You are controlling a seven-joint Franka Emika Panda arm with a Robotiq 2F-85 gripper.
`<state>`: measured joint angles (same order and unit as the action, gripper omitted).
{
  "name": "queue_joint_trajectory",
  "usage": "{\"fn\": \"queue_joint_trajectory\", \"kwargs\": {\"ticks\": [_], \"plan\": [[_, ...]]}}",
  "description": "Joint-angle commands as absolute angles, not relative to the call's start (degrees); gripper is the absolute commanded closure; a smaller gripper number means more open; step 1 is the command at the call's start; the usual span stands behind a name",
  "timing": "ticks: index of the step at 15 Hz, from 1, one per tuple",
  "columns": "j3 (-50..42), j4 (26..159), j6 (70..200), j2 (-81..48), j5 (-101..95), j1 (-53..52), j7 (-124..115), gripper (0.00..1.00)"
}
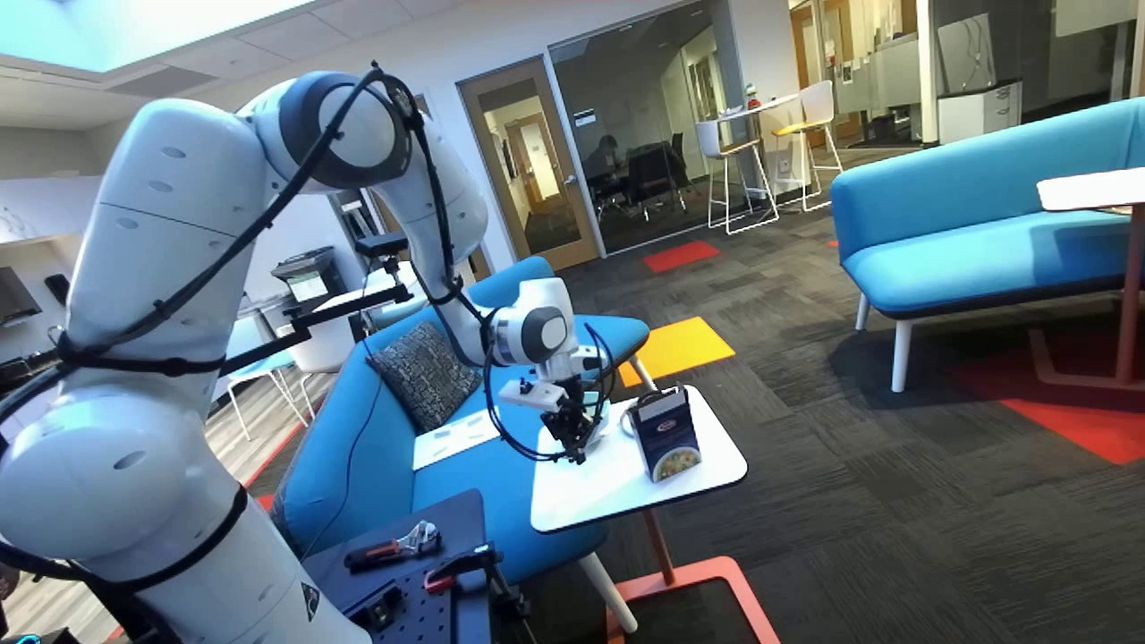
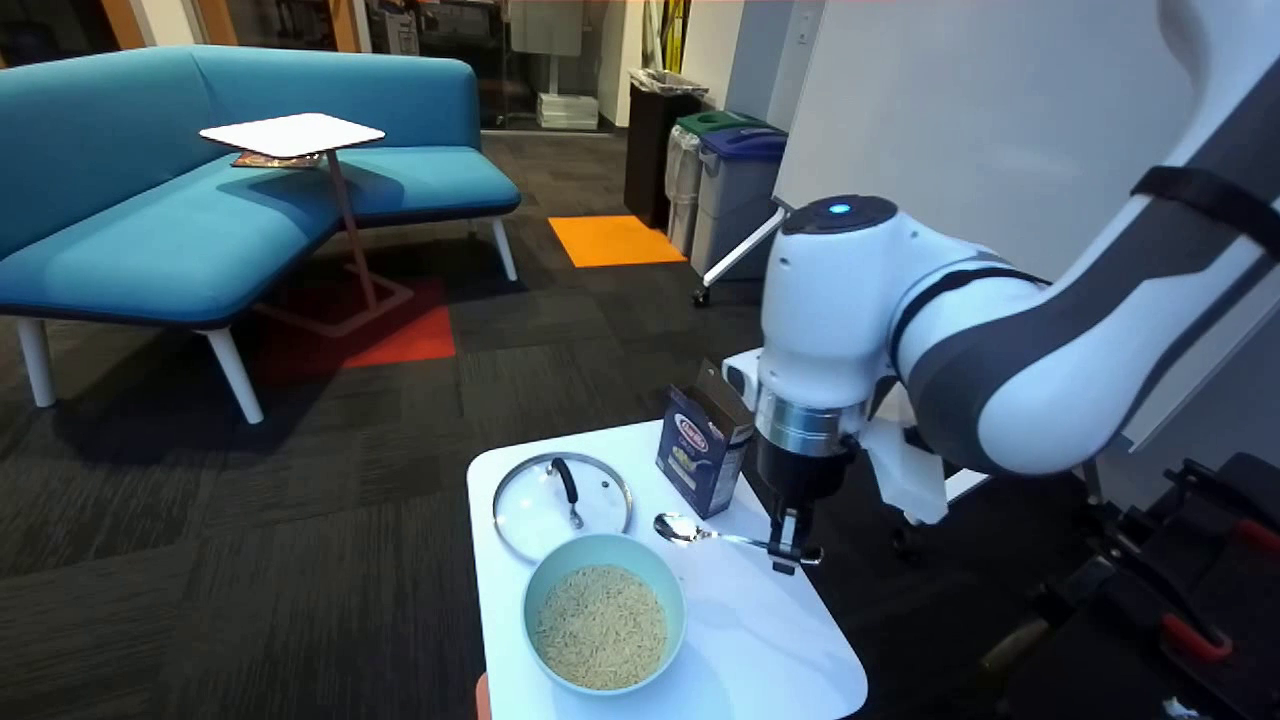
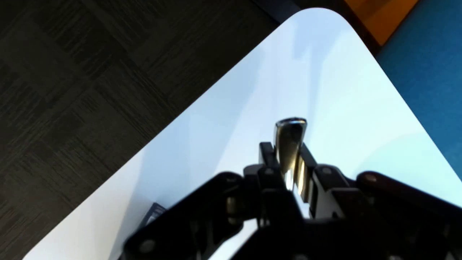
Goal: Remove the spoon from the bowl
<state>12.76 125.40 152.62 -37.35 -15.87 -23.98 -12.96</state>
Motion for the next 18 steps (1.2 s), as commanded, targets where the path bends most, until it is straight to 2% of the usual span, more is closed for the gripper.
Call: {"fn": "queue_joint_trajectory", "kwargs": {"ticks": [1, 4, 8, 18], "plan": [[10.34, 138.67, 168.02, -31.45, -11.45, -24.52, -17.55, 0.96], [9.66, 142.95, 178.99, -33.1, -6.97, -25.29, -16.57, 0.96], [10.16, 144.31, 187.04, -36.18, -2.38, -26.72, -14.29, 0.96], [6.77, 136.95, 185.6, -42.52, 1.69, -34.04, -11.54, 0.96]]}}
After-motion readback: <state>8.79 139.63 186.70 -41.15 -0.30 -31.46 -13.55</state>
